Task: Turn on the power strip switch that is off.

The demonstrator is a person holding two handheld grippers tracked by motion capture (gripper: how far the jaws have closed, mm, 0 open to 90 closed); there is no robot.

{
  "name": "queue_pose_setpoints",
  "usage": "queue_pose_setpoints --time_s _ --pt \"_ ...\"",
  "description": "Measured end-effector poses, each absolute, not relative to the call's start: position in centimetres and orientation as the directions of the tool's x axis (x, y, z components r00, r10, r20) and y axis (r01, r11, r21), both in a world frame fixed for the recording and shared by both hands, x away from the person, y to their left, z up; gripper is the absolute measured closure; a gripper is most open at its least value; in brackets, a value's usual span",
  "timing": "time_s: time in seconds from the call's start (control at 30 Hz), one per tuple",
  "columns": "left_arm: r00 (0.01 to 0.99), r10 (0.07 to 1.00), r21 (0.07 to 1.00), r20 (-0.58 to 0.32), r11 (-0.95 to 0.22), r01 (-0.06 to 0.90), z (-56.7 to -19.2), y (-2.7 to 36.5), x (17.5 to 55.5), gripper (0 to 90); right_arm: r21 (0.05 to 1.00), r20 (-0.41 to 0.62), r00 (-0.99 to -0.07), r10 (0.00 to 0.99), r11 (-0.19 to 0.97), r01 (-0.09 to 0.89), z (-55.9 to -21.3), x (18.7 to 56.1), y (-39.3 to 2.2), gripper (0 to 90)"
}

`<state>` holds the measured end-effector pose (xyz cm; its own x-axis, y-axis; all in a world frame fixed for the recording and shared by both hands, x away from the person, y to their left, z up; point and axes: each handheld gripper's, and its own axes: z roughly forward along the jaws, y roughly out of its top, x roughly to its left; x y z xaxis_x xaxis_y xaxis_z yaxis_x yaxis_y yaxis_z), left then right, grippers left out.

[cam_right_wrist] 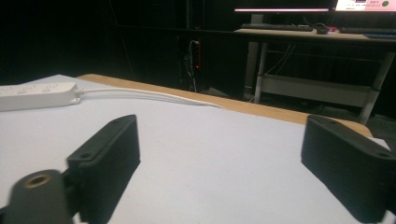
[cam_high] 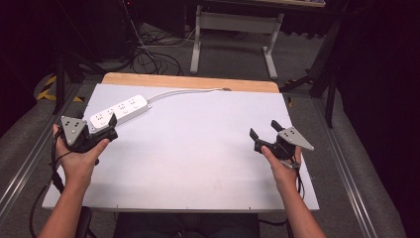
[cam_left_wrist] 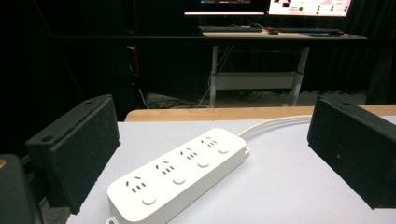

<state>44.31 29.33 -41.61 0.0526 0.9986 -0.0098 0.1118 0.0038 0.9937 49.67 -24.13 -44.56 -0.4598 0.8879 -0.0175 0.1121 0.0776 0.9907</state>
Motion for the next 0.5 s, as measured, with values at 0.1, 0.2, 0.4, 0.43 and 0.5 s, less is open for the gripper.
queue_pose_setpoints --time_s 0.1,0.2,0.4,0.43,0.5 --pt "0.056 0.998 0.993 -0.010 0.004 0.115 -41.65 29.32 44.30 3.0 0.991 -0.031 -0.465 0.885 0.089 0.103 -44.55 49.69 -24.13 4.9" --pt "0.057 0.998 0.993 -0.008 0.001 0.116 -41.68 29.35 44.31 3.0 0.991 -0.029 -0.471 0.882 0.087 0.100 -44.52 49.66 -24.13 1.8" --pt "0.060 0.998 0.994 -0.005 -0.002 0.110 -41.68 29.31 44.26 3.0 0.992 -0.029 -0.475 0.880 0.085 0.095 -44.51 49.65 -24.10 1.5" --pt "0.061 0.998 0.994 -0.004 -0.003 0.108 -41.67 29.30 44.24 3.0 0.992 -0.029 -0.479 0.878 0.085 0.094 -44.52 49.65 -24.07 1.5" --pt "0.061 0.998 0.995 0.001 -0.007 0.104 -41.64 29.33 44.22 3.1 0.992 -0.033 -0.480 0.877 0.087 0.092 -44.52 49.66 -24.06 1.5"
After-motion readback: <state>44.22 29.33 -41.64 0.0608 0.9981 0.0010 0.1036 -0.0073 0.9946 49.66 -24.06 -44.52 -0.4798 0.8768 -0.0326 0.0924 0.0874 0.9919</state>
